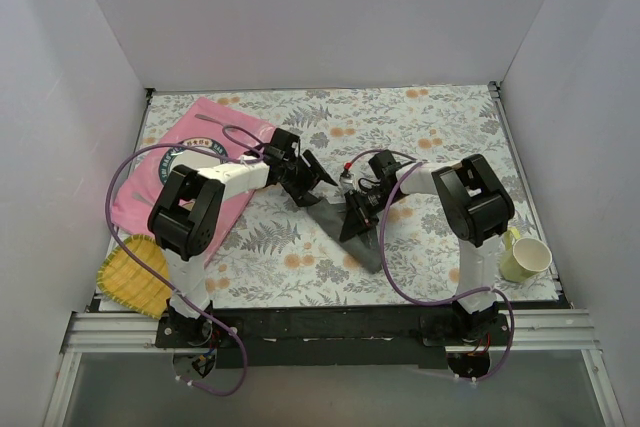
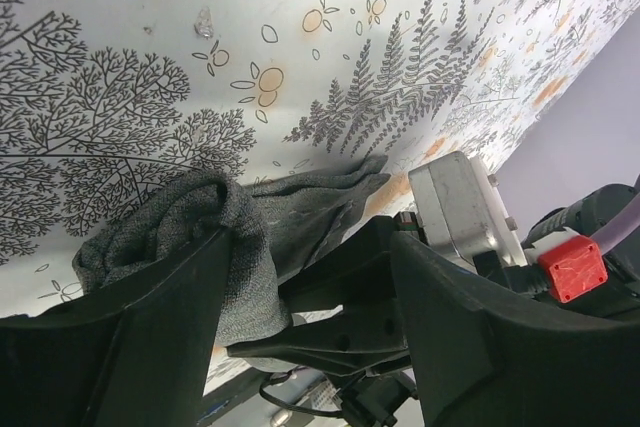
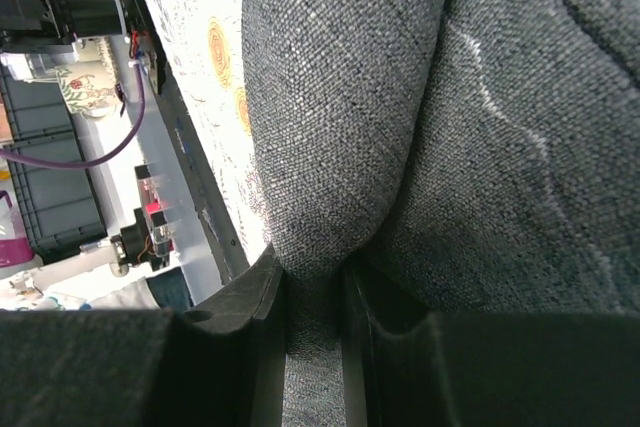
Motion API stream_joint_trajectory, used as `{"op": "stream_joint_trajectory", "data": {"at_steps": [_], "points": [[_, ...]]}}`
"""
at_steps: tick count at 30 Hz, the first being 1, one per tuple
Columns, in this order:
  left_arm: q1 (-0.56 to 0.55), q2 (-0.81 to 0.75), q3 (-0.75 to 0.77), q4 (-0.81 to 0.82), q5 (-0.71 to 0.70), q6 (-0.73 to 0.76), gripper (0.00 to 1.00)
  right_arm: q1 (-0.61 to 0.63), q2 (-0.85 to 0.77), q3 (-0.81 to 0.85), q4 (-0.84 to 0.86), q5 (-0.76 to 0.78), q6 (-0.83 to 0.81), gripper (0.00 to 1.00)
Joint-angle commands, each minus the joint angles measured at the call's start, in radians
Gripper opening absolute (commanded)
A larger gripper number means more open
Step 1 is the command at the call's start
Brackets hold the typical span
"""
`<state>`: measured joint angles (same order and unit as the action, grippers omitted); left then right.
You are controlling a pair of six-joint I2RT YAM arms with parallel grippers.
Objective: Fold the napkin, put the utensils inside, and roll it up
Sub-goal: Roll the napkin with the utensil
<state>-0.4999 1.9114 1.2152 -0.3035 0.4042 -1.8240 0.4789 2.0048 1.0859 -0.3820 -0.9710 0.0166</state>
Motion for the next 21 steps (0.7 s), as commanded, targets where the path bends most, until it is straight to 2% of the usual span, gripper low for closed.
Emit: {"op": "stream_joint_trajectory", "data": {"at_steps": [1,6,10,12,13,17,21], "points": [[-0.006,-0.031,-0.013,0.023,0.018,0.008,0.64,0.006,0.006,0.016,-0.079,0.138,-0.05,0.25],[0.003,-0.029,0.038,-0.026,-0.04,0.041,0.64,0.006,-0.046,0.025,-0.13,0.216,-0.066,0.27],[0.004,-0.06,0.187,-0.185,-0.172,0.124,0.65,0.007,-0.038,0.022,-0.121,0.212,-0.061,0.24],[0.003,-0.106,0.199,-0.175,-0.205,0.118,0.66,0.006,-0.035,0.023,-0.11,0.212,-0.055,0.22],[0.003,-0.117,0.193,-0.152,-0.199,0.109,0.66,0.006,-0.032,0.025,-0.107,0.21,-0.053,0.22],[-0.005,-0.104,0.1,-0.047,-0.004,-0.013,0.63,0.006,-0.026,0.038,-0.113,0.216,-0.053,0.22],[-0.037,-0.112,-0.047,0.082,0.056,-0.109,0.61,0.007,-0.021,0.049,-0.123,0.233,-0.055,0.22]]}}
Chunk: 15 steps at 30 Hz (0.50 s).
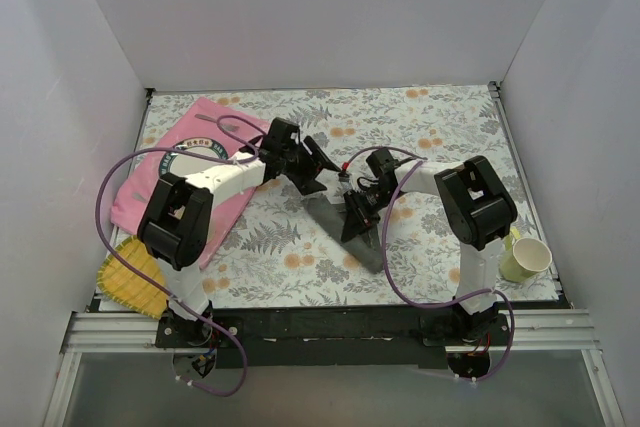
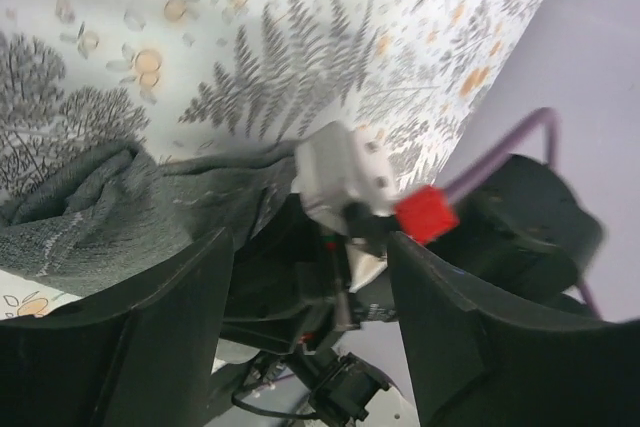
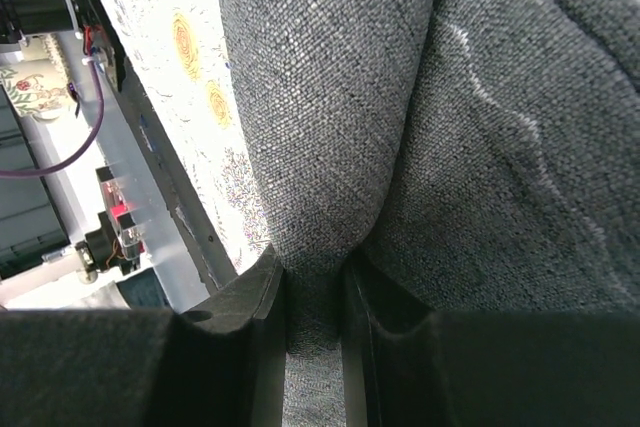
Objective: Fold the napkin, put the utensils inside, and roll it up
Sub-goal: Roll the napkin with the utensil
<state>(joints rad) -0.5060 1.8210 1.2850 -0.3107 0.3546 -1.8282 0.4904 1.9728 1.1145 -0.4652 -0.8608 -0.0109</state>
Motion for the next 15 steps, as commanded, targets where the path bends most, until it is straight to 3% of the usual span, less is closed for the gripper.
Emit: {"op": "stream_joint_trajectory", "data": {"at_steps": [1,10,15], "points": [[-0.032,-0.019,-0.133,0.122,0.115,-0.127,0.61,-0.006,0.009,0.022,-0.039,0.126,-0.027,0.22],[-0.022,0.061,-0.179,0.136,0.101,-0.1,0.61,-0.003,-0.048,0.001,-0.049,0.181,-0.011,0.33],[-0.009,0.024,-0.223,0.139,0.072,-0.094,0.61,-0.003,-0.063,-0.007,-0.036,0.189,0.003,0.38]]}}
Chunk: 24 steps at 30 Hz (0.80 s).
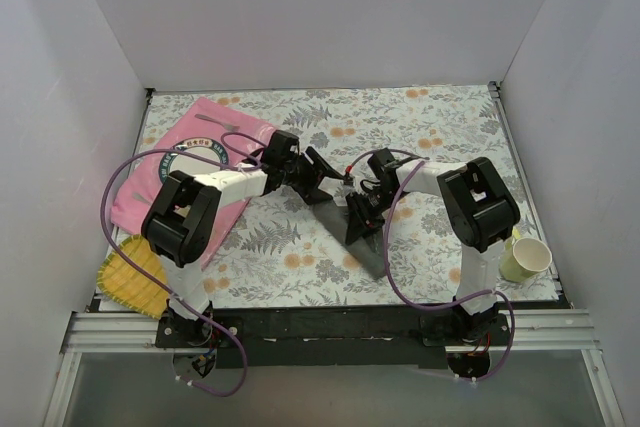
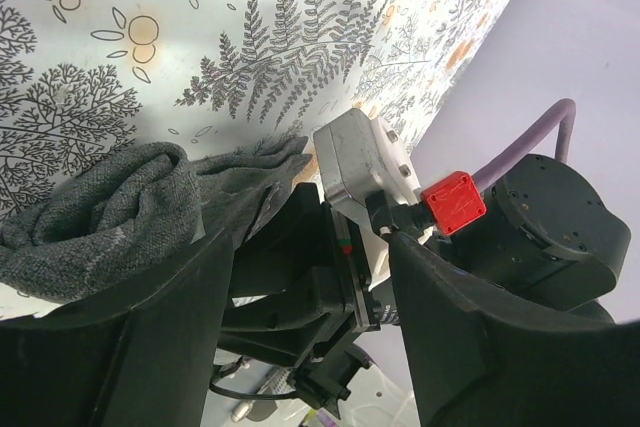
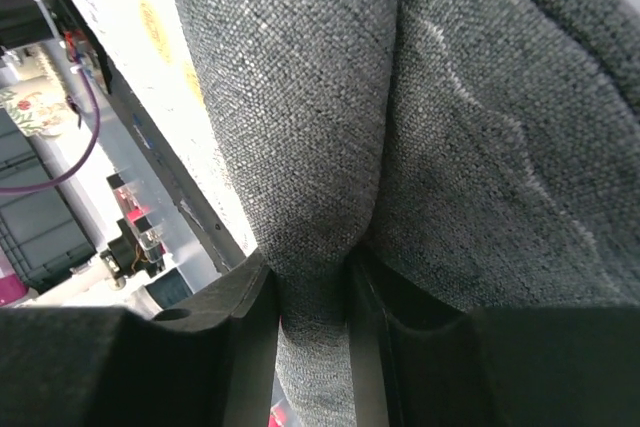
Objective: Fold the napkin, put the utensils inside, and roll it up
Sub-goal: Roll the napkin with the utensil
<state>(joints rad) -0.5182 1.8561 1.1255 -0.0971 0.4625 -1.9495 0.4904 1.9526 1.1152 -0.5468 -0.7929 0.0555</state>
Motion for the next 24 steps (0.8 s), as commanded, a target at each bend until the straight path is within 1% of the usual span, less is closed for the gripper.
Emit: {"op": "stream_joint_trajectory", "data": {"at_steps": [1,5,9,13,15,16,17,19,21,22,24], "points": [[0.009,-0.02,-0.072,-0.072,-0.039,0.032,0.61,-0.004,-0.04,-0.009,0.05,0.121,-0.05,0.39],[0.017,-0.043,-0.099,-0.062,-0.041,0.044,0.62,-0.006,-0.041,-0.029,0.1,0.097,0.006,0.45],[0.017,-0.072,-0.119,0.003,-0.028,0.044,0.66,-0.006,-0.031,-0.034,0.126,0.07,0.043,0.47],[0.018,-0.098,-0.104,0.004,-0.034,0.047,0.66,-0.004,-0.017,-0.026,0.116,0.081,0.032,0.48],[0.021,-0.109,-0.077,-0.033,-0.056,0.064,0.64,-0.004,-0.001,-0.025,0.107,0.092,0.027,0.44],[0.02,-0.119,-0.037,-0.048,-0.065,0.075,0.63,-0.004,0.003,-0.026,0.104,0.093,0.02,0.42],[0.02,-0.121,-0.014,-0.067,-0.071,0.093,0.63,-0.004,0.008,-0.028,0.105,0.098,0.018,0.35],[0.021,-0.127,0.017,-0.101,-0.073,0.093,0.63,-0.004,0.017,-0.035,0.11,0.104,0.015,0.33],[0.02,-0.135,0.013,-0.104,-0.062,0.071,0.63,-0.004,0.023,-0.038,0.11,0.115,0.009,0.25],[0.02,-0.136,0.002,-0.101,-0.045,0.06,0.62,-0.004,0.023,-0.038,0.108,0.121,0.01,0.22],[0.015,-0.147,-0.035,-0.078,-0.036,0.043,0.62,-0.003,0.02,-0.04,0.11,0.132,0.01,0.21]]}}
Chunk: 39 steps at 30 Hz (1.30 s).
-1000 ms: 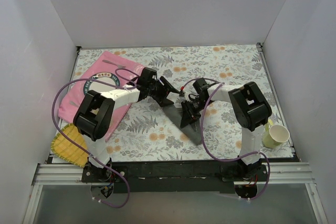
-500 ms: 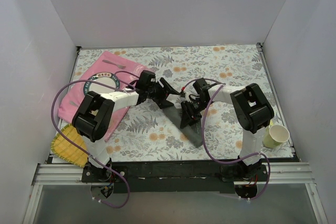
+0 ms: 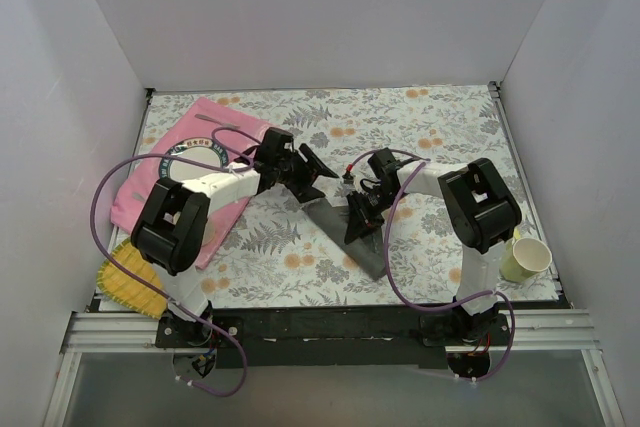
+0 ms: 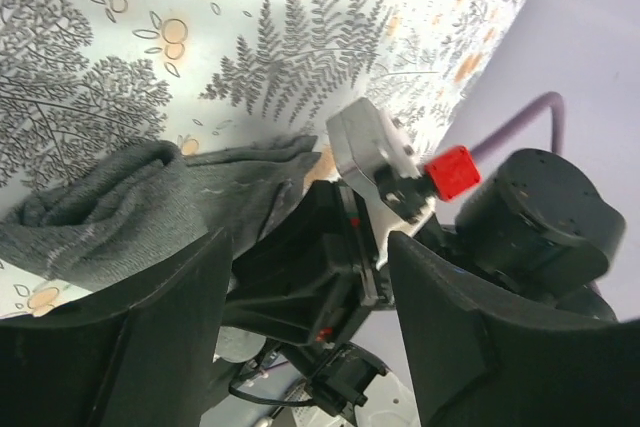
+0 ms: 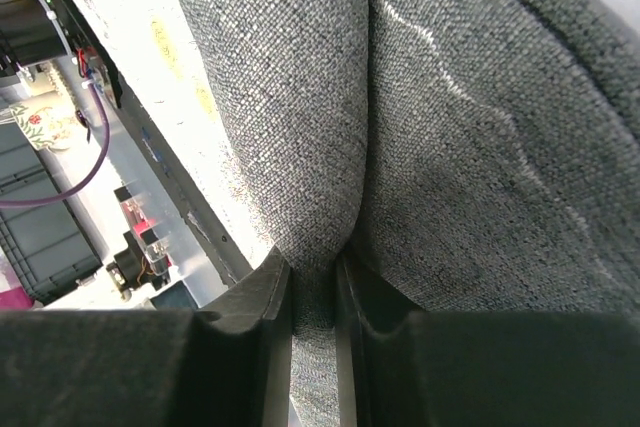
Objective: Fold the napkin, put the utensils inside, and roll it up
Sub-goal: Roll the napkin with the utensil
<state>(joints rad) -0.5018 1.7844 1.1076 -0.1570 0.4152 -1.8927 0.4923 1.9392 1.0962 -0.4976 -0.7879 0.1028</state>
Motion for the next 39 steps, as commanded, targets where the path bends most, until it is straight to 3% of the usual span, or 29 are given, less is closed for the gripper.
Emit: {"op": "stream_joint_trajectory", "data": {"at_steps": [1,7,13,19,31,35,39], "points": [[-0.003,-0.08,-0.026,-0.013,0.017,-0.017,0.61,-0.006,0.032,-0.021,0.059,0.131,-0.04,0.21],[-0.04,-0.097,-0.12,0.036,0.051,-0.054,0.55,-0.006,0.026,-0.012,0.034,0.165,-0.055,0.27],[-0.041,-0.039,-0.141,0.059,0.043,-0.031,0.51,-0.003,-0.065,0.037,-0.061,0.2,-0.058,0.53],[-0.04,0.01,-0.095,0.042,0.033,-0.019,0.51,0.012,-0.167,0.033,-0.177,0.314,-0.09,0.64],[-0.034,0.018,-0.074,0.002,0.039,-0.022,0.51,0.022,-0.345,-0.246,-0.105,0.409,-0.04,0.64],[-0.034,0.03,-0.051,-0.018,0.04,-0.019,0.51,0.023,-0.362,-0.239,-0.127,0.506,-0.041,0.6],[-0.034,0.038,-0.038,-0.021,0.046,-0.017,0.51,0.041,-0.39,-0.145,-0.198,0.497,-0.054,0.61]]}}
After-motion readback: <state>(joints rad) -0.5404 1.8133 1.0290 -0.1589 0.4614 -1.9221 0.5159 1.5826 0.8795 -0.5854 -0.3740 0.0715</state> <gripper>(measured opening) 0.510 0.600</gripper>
